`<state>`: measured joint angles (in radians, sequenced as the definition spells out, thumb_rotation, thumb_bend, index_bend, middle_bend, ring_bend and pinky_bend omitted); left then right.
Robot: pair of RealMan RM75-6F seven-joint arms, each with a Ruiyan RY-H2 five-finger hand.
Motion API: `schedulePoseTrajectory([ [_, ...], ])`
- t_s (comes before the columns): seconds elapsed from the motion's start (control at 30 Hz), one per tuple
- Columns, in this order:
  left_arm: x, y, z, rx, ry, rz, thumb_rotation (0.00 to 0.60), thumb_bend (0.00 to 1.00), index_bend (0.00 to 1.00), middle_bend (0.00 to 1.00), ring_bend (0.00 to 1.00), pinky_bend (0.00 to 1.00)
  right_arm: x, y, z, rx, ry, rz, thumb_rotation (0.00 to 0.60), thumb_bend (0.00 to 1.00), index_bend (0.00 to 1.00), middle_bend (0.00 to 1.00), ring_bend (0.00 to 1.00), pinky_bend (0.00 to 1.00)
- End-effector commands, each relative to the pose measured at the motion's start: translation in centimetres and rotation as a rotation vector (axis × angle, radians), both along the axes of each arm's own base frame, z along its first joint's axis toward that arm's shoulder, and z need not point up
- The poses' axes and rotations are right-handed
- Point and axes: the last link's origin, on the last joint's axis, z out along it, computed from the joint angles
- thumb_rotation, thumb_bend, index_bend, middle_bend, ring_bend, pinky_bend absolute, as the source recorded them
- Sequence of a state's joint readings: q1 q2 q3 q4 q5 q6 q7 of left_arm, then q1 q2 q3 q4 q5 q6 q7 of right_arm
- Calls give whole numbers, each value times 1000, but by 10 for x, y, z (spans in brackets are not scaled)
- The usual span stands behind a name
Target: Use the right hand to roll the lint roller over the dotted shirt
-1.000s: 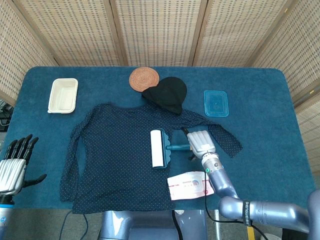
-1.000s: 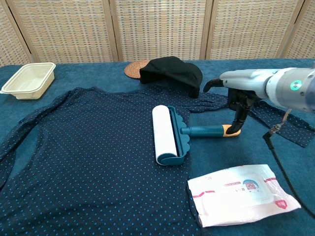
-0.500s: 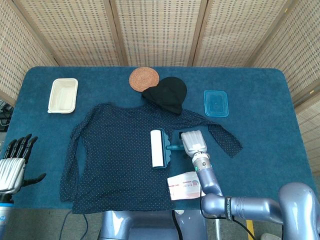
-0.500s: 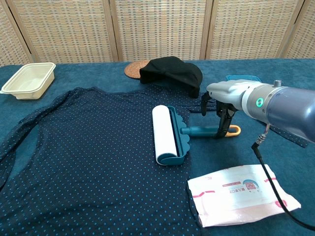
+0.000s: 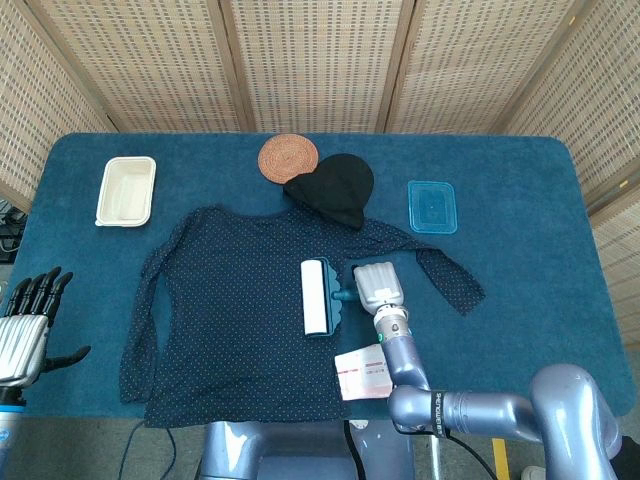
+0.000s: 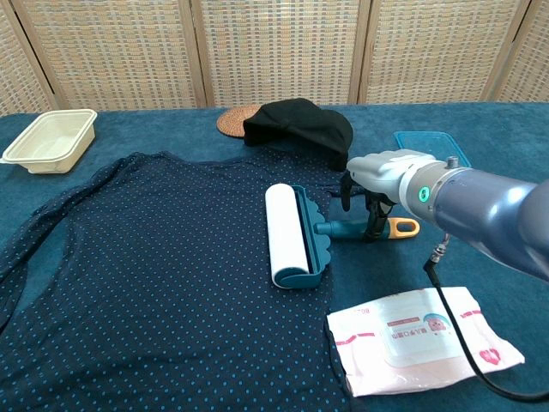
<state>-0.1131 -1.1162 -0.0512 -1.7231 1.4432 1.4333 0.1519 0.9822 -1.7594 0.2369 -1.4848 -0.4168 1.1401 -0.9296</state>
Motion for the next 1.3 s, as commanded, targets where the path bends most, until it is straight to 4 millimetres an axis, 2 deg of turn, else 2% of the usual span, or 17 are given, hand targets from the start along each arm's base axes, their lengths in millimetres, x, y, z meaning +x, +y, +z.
schedulePoseTrajectory([
  [0.03,0,0,0,1,-1,1,600,0,0,0,0,0,3,0,-5,4,4,1,600,420,391,1000,1000,1000],
  [0.63,-3,4,1,-4,-8,13,600,0,0,0,0,0,4,1,-24,15,32,26,600,493,461,1000,1000,1000],
  [0.7,-4,4,0,-4,-8,14,600,0,0,0,0,0,3,0,-26,16,35,25,600,532,491,1000,1000,1000],
  [0.83,-4,5,0,-7,-12,16,600,0,0,0,0,0,2,0,-26,15,33,26,600,739,605,1000,1000,1000],
  [0.87,-4,5,0,-8,-12,17,600,0,0,0,0,0,2,0,-25,13,31,29,600,792,628,1000,1000,1000],
  [0.97,-4,5,0,-11,-18,18,600,0,0,0,0,0,7,0,-18,-2,7,55,600,862,655,1000,1000,1000],
  [1.1,-4,5,1,-13,-25,16,600,0,0,0,0,0,13,1,-9,-11,10,90,600,874,660,1000,1000,1000],
  [1.3,-3,5,3,-16,-43,13,600,0,0,0,0,0,41,0,9,-41,44,173,600,885,676,1000,1000,1000],
])
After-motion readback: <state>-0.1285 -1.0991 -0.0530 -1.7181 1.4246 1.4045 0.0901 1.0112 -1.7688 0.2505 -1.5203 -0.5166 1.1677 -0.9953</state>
